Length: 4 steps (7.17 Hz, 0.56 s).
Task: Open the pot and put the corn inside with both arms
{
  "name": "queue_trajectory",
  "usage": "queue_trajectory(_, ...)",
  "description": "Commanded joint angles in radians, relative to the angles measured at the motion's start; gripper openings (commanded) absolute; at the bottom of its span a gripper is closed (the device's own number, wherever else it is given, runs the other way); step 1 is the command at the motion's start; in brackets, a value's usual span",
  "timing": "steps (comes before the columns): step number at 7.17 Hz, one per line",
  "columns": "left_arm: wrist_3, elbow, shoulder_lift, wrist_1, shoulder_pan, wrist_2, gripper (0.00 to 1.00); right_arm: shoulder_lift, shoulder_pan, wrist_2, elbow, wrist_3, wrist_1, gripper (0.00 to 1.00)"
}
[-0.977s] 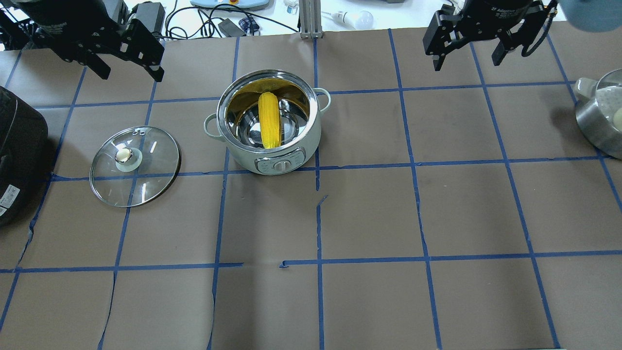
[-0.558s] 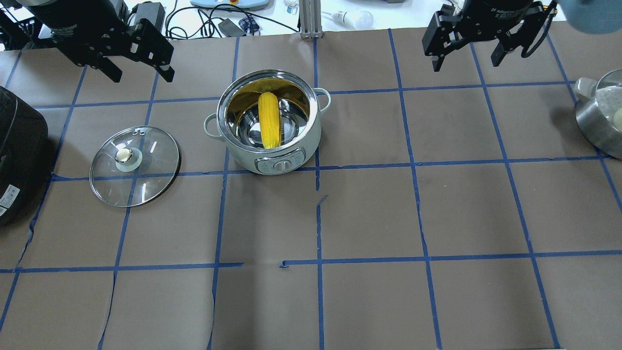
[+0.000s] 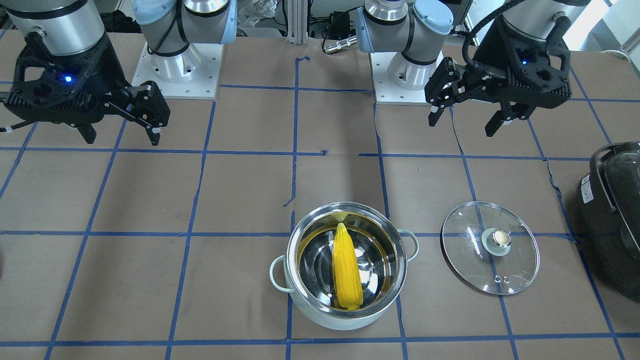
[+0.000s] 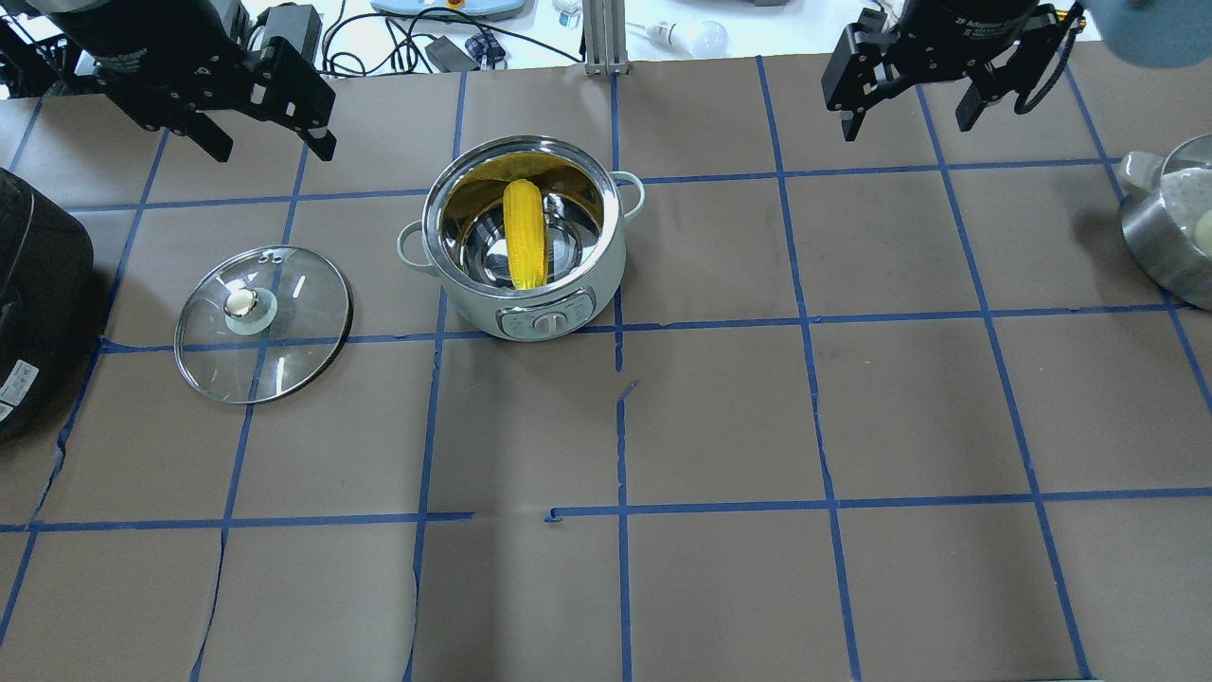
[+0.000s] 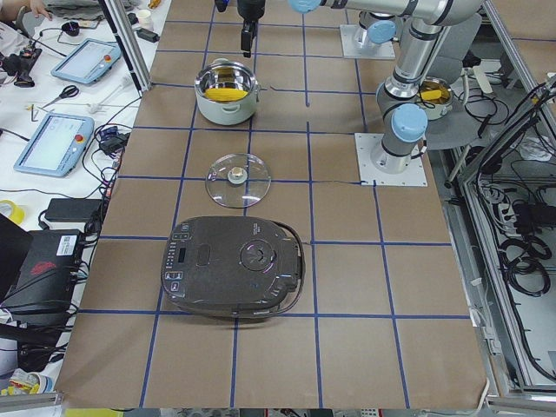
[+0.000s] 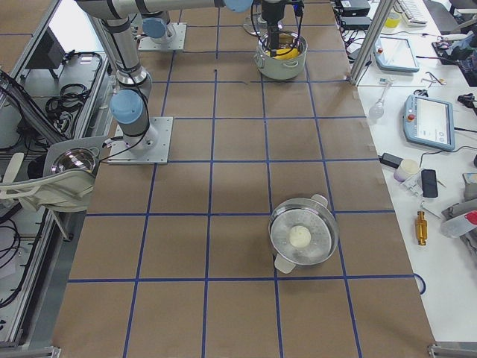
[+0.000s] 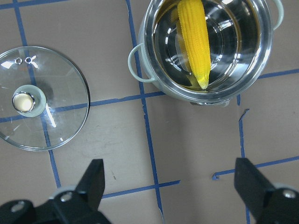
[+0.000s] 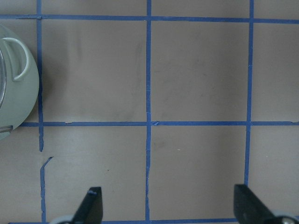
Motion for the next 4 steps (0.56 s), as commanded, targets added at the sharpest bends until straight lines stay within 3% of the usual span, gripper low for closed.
queue_trajectory(1, -0.107, 0.007, -0.013, 0.013, -0.063, 0.039, 1.00, 0.001, 0.000, 0.002, 0.000, 0.000, 0.000, 1.00)
queue_trajectory(2, -0.153, 0.006, -0.027, 0.075, -0.097, 0.047, 1.00, 0.001, 0.000, 0.002, 0.002, 0.002, 0.000, 1.00)
queue_trajectory(4, -0.152, 0.001, -0.019, 0.073, -0.098, 0.059, 1.00, 0.001, 0.000, 0.002, 0.002, 0.002, 0.000, 1.00)
